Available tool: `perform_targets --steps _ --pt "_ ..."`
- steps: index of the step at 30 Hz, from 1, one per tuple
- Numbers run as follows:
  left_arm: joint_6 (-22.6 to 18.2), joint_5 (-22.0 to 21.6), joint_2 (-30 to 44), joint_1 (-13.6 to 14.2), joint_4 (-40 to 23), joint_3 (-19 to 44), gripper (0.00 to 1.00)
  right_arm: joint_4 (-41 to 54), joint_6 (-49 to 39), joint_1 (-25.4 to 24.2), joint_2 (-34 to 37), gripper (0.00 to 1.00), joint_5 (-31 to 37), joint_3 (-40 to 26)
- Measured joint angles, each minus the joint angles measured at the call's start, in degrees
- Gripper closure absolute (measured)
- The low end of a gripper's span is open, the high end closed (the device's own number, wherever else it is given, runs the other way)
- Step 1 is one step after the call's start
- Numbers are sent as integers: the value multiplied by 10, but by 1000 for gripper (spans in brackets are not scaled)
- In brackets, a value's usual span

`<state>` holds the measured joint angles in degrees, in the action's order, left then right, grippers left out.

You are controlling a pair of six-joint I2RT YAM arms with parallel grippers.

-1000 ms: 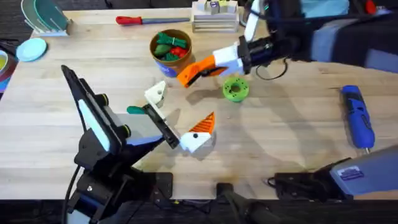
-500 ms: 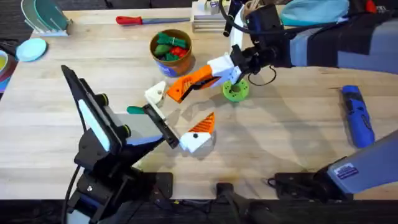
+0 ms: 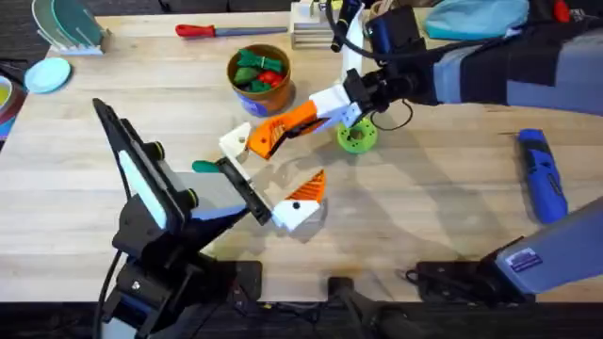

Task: Pick up the gripper from the table and insert it into the empty holder that is missing its gripper. Then pick up a screw, insert it into the mounting hole, and use the screwdriver to tighten it. Finally, clean up the table by picking up the vegetable and placing it into the bucket.

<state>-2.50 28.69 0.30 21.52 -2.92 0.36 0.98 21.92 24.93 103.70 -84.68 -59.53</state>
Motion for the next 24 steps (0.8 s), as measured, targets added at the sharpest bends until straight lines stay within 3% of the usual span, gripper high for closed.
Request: perform_targets --steps 10,24 --pt "0 -18 0 0 0 0 8 -85 50 16 0 993 26 0" --pt "12 -32 0 0 -1 0 8 -109 115 24 4 993 76 0"
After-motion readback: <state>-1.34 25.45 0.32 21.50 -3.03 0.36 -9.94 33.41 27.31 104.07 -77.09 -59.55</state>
